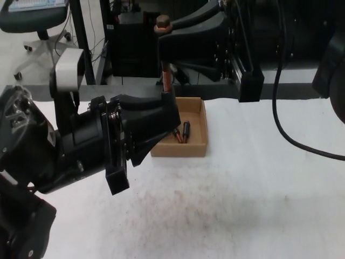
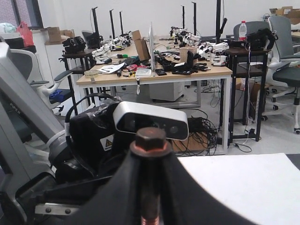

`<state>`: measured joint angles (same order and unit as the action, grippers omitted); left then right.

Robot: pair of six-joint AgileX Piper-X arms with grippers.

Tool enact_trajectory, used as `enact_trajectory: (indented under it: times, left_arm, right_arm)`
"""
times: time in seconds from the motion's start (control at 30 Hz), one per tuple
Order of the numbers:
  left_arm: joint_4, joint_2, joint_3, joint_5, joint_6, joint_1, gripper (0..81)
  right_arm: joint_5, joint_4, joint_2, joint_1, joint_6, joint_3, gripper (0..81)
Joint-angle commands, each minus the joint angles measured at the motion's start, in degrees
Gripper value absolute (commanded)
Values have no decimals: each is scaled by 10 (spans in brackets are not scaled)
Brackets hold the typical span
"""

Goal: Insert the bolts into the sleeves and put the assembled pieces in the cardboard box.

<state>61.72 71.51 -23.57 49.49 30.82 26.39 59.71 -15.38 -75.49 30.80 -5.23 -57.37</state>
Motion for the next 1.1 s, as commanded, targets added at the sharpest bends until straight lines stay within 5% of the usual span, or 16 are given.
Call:
enact_trajectory:
  times: [0.0,0.2,0.47,0.77,1.07]
  left_arm:
    - [12,-2,-7,8,4,-2,2]
    - [12,-2,-7,8,4,-2,2]
    - [12,-2,-7,8,4,-2,2]
    - [12,-2,-7,8,4,-2,2]
    - [12,-2,-7,8,4,-2,2]
  right_arm:
    - [2,20,5,-1,-3,-2,18]
    - [2,139,5,-1,67,-2,18]
    - [-15,86,5,-1,74,-2,31]
    - [-38,87,5,-1,29,-2,463]
    - [-94,53,5,-1,25,-2,485]
